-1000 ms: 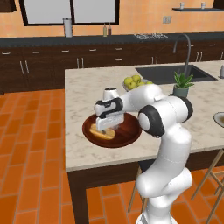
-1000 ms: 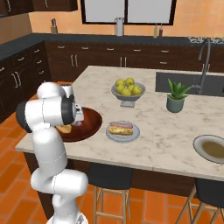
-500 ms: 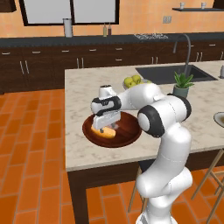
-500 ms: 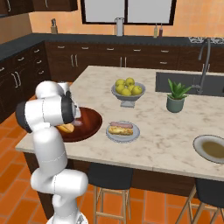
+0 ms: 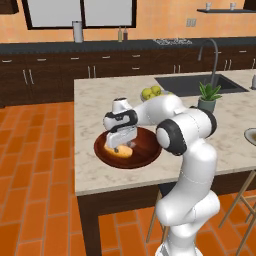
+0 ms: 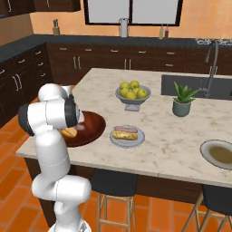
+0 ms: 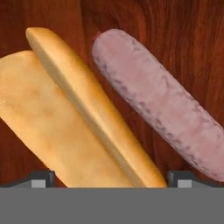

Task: Place one bun and one sausage from the bowl on each plate.

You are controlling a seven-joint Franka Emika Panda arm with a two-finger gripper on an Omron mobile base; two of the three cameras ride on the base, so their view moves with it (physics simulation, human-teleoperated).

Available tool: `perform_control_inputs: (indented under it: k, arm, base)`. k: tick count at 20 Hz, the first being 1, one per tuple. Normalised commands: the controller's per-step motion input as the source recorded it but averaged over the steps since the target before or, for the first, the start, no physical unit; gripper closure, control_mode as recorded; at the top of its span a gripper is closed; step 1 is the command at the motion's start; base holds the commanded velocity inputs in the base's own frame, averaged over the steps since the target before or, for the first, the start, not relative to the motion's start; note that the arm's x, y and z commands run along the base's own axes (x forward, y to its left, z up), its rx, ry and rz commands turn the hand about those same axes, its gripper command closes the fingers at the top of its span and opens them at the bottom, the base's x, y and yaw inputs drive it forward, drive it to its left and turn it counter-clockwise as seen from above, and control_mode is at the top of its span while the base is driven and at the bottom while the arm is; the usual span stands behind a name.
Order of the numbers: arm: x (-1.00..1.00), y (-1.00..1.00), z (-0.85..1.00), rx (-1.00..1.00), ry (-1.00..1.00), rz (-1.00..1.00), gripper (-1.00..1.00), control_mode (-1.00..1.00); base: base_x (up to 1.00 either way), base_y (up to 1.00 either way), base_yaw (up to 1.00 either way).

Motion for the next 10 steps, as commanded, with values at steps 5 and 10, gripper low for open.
perform_control_inputs:
  k: [5,10]
  arm:
    - [0.02,-0.15,0.00,0.00,0.00,0.00,-1.00,-1.00]
    - [0.13,-0.15,0.14,0.03,0.02,-0.04,-1.00,-1.00]
  base:
    - [0.00,0.00,0.00]
    - [0.00,0.00,0.00]
